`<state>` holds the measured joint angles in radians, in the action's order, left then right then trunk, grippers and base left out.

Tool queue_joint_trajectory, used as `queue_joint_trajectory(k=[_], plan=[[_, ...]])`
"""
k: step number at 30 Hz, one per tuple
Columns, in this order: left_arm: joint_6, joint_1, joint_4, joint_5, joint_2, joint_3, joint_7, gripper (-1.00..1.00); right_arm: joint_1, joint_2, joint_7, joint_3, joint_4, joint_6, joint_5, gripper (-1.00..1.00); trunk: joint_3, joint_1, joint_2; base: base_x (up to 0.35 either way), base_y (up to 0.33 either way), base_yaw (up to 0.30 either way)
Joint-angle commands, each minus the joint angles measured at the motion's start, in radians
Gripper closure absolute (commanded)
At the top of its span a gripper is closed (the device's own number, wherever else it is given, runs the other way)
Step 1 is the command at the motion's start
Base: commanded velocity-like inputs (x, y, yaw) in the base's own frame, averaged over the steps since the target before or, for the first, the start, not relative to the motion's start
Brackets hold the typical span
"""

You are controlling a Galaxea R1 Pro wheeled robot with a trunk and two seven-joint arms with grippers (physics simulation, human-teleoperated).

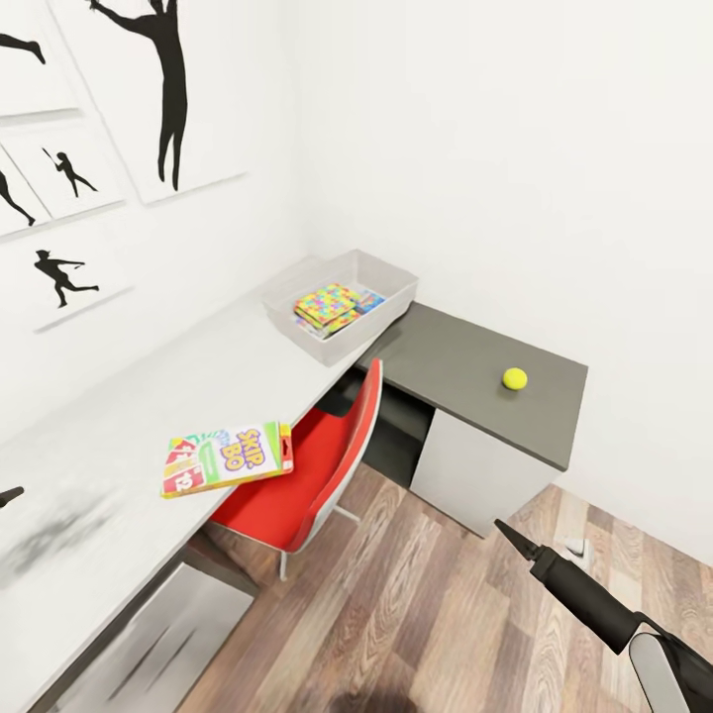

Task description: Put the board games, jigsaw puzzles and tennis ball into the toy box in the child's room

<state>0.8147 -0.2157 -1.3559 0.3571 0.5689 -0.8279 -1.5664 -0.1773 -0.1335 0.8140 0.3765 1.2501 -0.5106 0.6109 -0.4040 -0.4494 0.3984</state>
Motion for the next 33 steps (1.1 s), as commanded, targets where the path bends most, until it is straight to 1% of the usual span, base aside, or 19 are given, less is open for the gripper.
queue_joint_trajectory(k=[1, 17, 22, 24, 28, 33], plan=[[0.011, -0.001, 0.000, -0.001, 0.000, 0.000, -0.004, -1.00, -0.001, 0.000, 0.001, 0.001, 0.000, -0.007, 0.006, -1.00, 0.000, -0.001, 0.002, 0.000, 0.000, -0.065], [0.011, -0.001, 0.000, -0.001, -0.003, 0.003, -0.004, -1.00, -0.001, 0.000, 0.003, 0.001, 0.000, -0.006, 0.007, -1.00, 0.027, -0.001, 0.002, 0.000, 0.000, -0.015], [0.011, -0.001, 0.000, -0.002, -0.004, 0.022, -0.004, -1.00, -0.001, 0.000, 0.004, 0.000, 0.000, -0.006, 0.007, -1.00, 0.035, -0.001, 0.002, 0.000, 0.000, 0.000], [0.011, -0.001, 0.001, -0.002, -0.004, 0.039, -0.004, -1.00, -0.001, 0.000, 0.004, 0.000, 0.000, -0.006, 0.006, -1.00, 0.039, -0.001, 0.002, 0.000, 0.000, 0.000], [0.011, -0.001, 0.003, -0.002, -0.005, 0.056, -0.004, -1.00, -0.001, 0.001, 0.004, 0.000, 0.000, -0.006, 0.006, -1.00, 0.045, -0.001, 0.002, 0.000, 0.000, 0.000], [0.010, 0.002, 0.009, -0.004, -0.019, 0.064, -0.004, -1.00, -0.001, 0.000, 0.004, -0.001, 0.000, -0.006, 0.006, -1.00, 0.054, -0.001, 0.002, 0.000, 0.000, 0.000]])
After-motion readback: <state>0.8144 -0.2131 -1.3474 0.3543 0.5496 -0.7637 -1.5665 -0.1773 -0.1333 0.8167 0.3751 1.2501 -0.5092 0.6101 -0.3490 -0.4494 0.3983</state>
